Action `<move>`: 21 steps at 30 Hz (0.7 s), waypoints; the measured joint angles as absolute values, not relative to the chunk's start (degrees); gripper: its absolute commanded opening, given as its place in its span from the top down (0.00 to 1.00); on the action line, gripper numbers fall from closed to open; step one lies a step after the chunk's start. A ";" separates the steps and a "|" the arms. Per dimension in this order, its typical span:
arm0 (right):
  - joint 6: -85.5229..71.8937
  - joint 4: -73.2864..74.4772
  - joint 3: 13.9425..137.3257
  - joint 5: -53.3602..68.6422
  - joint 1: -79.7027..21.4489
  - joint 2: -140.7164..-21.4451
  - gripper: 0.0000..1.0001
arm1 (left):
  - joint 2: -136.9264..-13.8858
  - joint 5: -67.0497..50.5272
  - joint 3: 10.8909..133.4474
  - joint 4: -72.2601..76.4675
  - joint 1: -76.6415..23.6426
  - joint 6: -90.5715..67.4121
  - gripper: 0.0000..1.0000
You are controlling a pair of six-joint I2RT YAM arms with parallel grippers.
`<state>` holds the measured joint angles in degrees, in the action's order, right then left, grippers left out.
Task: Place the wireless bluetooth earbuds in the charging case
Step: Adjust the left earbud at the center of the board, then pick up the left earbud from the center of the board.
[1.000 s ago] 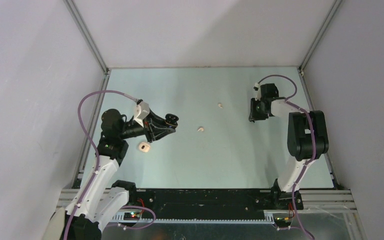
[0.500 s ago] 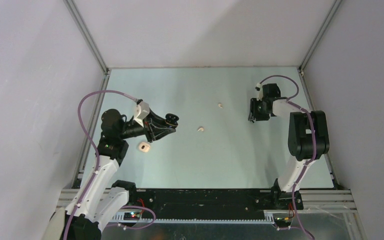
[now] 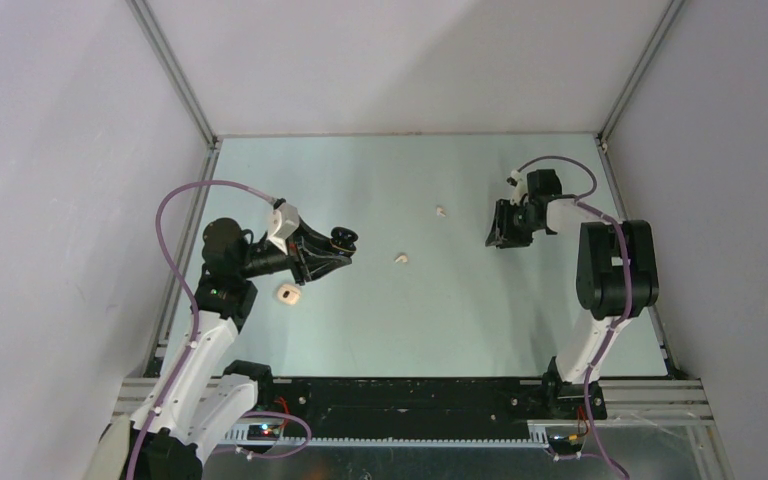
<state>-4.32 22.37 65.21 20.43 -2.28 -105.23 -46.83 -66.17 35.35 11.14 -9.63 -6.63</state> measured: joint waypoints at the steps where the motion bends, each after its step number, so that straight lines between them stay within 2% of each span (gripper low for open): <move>1: -4.43 22.48 65.21 21.10 -2.37 -105.36 0.52 | -46.83 -66.17 35.35 11.14 -9.63 -6.63 1.00; 6: -4.47 22.70 65.21 21.61 -2.92 -105.43 0.54 | -46.85 -66.17 35.35 11.14 -9.63 -6.63 1.00; 11: -2.94 26.04 66.37 16.71 -4.19 -104.05 0.54 | -46.85 -66.17 35.35 11.14 -9.63 -6.61 1.00; 21: 0.69 34.76 80.66 7.62 -5.72 -103.09 0.55 | -46.87 -66.17 35.35 11.31 -9.67 -6.61 1.00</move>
